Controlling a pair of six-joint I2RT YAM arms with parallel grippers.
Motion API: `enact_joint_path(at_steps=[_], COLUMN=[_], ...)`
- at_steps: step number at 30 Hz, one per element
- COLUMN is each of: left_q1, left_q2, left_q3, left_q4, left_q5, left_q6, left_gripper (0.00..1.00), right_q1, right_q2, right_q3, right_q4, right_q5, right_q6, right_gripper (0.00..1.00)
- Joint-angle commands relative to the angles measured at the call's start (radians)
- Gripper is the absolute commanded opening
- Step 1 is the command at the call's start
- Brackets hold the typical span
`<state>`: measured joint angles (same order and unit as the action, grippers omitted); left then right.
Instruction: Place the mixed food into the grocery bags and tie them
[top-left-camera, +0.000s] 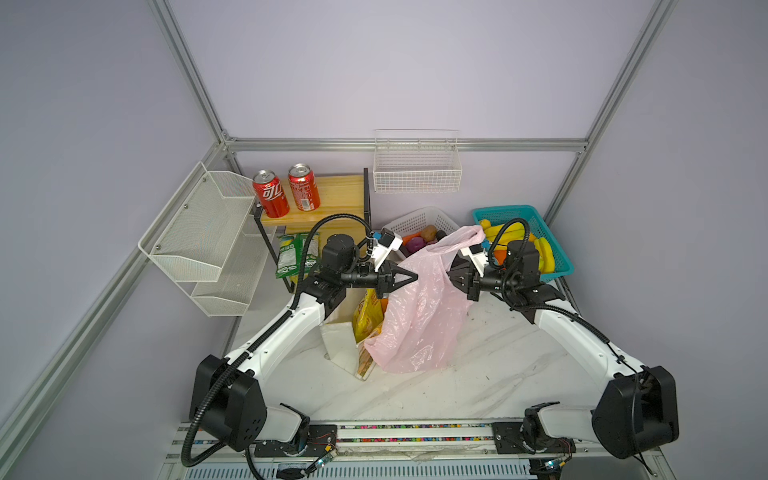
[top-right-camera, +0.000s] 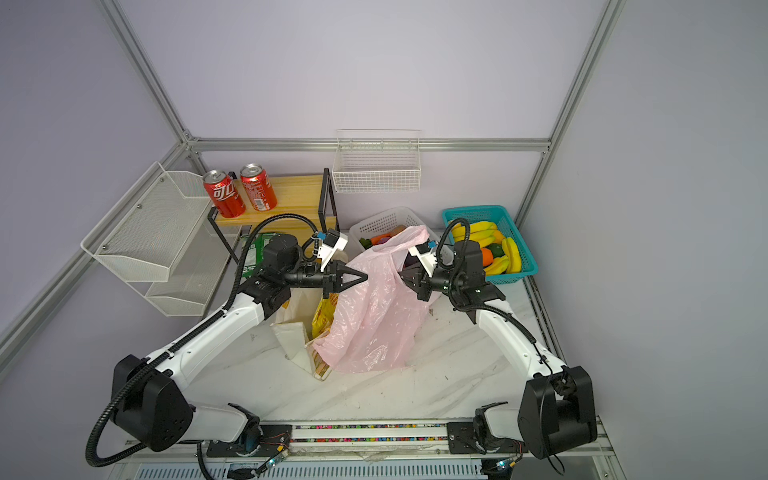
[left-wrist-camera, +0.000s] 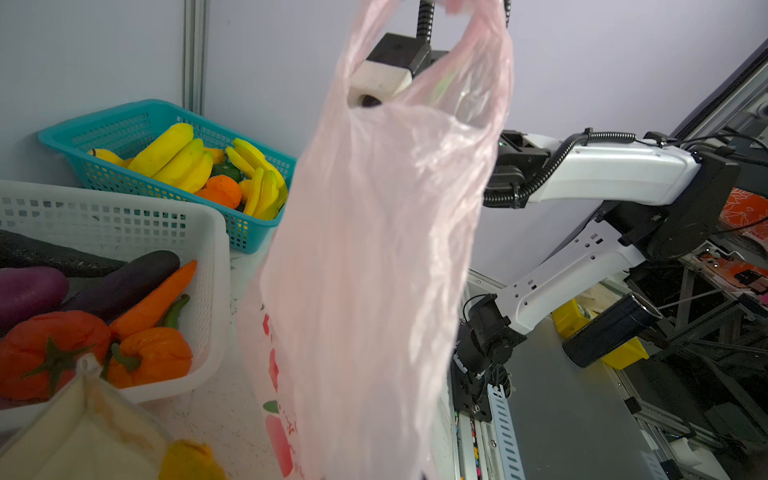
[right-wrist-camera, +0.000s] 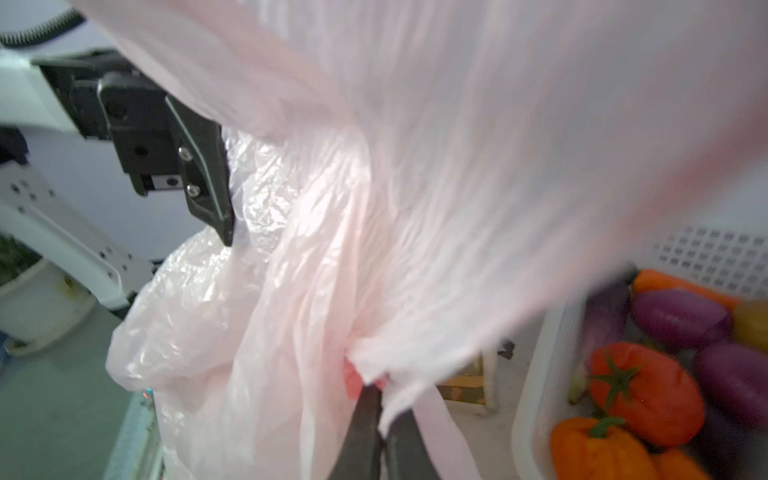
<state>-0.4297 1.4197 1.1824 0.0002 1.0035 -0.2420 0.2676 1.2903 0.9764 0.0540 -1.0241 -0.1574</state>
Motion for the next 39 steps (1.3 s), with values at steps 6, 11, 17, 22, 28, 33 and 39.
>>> enact_joint_path(at_steps=[6, 11, 17, 22, 28, 33, 39], left_q1=[-0.057, -0.063, -0.065, -0.154, -0.395, -0.548, -0.606], left_q2=[0.127, 0.216, 0.143, -0.028, -0.107, 0.021, 0.171], left_q3=[0.257, 0.438, 0.422, 0.282, 0.186, 0.217, 0.287], left_q4=[0.045, -0.139, -0.252, -0.258, -0.233, -0.184, -0.141], left_q5=[-0.197, -0.604, -0.924, -0.983, -0.931, -0.819, -0.883], left_q6=[-0.098, -0.179, -0.141, -0.129, -0.098, -0.078, -0.057], left_gripper=[0.34, 0.61, 0.76, 0.76, 0.7, 0.67, 0.74], right_q1=[-0.099, -0.165, -0.195, -0.194, -0.219, -0.231, -0.231], right_q2=[-0.345, -0.408, -0.337, -0.225, -0.237, -0.219, -0.273], right_q3=[-0.096, -0.129, -0.045, 0.107, 0.204, 0.202, 0.163], right_q4=[-0.038, -0.09, -0.186, -0.388, -0.519, -0.496, -0.471], right_q5=[0.315, 0.461, 0.603, 0.676, 0.842, 0.677, 0.509], right_q6=[0.401, 0.682, 0.732, 0.59, 0.494, 0.55, 0.644], right_gripper=[0.0, 0.0, 0.0, 0.0, 0.0, 0.0, 0.0])
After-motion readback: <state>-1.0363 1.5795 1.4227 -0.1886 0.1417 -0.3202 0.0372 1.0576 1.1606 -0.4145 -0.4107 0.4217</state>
